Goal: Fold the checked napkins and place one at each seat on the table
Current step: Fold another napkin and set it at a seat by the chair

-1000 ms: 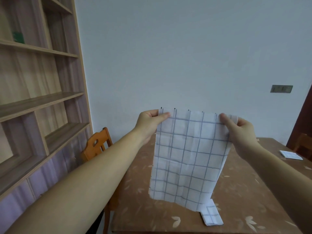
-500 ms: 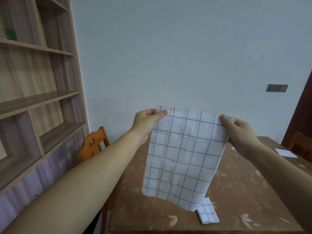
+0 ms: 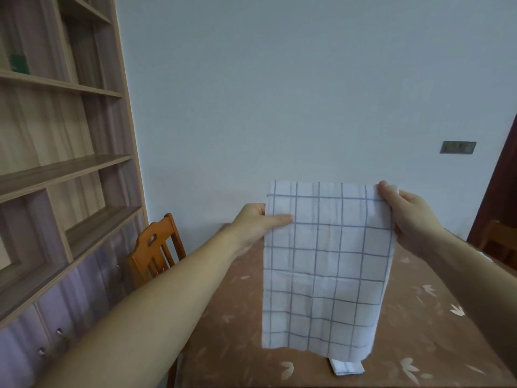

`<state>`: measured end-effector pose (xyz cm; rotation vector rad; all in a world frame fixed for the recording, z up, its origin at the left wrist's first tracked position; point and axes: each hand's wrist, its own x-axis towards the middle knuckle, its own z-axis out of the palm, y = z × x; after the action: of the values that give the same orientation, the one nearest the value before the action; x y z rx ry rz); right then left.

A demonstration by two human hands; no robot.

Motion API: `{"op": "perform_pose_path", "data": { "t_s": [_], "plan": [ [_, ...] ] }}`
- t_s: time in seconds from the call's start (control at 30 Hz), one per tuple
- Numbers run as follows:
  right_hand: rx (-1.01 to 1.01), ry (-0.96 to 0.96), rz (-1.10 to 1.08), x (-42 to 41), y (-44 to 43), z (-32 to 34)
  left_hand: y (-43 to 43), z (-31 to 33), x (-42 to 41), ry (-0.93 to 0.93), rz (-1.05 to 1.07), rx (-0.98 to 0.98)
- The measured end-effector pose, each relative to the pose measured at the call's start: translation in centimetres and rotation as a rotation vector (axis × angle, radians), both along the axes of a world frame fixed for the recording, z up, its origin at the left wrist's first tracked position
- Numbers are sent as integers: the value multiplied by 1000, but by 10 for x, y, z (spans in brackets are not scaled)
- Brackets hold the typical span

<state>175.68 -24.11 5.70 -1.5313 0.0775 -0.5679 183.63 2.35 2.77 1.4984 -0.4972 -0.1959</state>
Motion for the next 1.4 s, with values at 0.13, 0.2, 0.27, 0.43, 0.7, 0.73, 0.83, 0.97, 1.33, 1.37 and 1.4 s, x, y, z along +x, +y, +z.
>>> {"op": "perform_pose_path", "data": {
  "t_s": [0.13,0.2,0.27,0.43,0.7,0.73,0.83,0.97,1.33,1.37,1.4],
  "plan": [
    [-21,47,78,-4,-11,-6,-4,0,2,-36,112,-53],
    [-10,59,69,-5,-12,-8,-3,1,6,-31,113,-94],
    [23,38,61,-6,-13,-7,-2,-3,6,-6,58,-56],
    [132,24,22,-8,-19,-5,-10,-26,1,2,9,86],
    [-122,362,273,-22,-24,-36,-11,-26,8,48,170,-26],
    [-89,344,247,-21,-24,-36,-11,-27,9,39,183,-27],
    [-28,324,227,-18,-24,-40,-13,-29,12,-30,261,53],
    [-155,438,272,-19,-22,-49,-12,-34,21,-34,340,113],
    [-12,373,129,-14,-25,-49,-5,-37,4,191,151,91],
    [-8,356,95,-15,-23,-49,-5,-36,2,177,168,90],
    [1,337,56,-16,-21,-48,-5,-35,2,150,172,95]
  ]
}}
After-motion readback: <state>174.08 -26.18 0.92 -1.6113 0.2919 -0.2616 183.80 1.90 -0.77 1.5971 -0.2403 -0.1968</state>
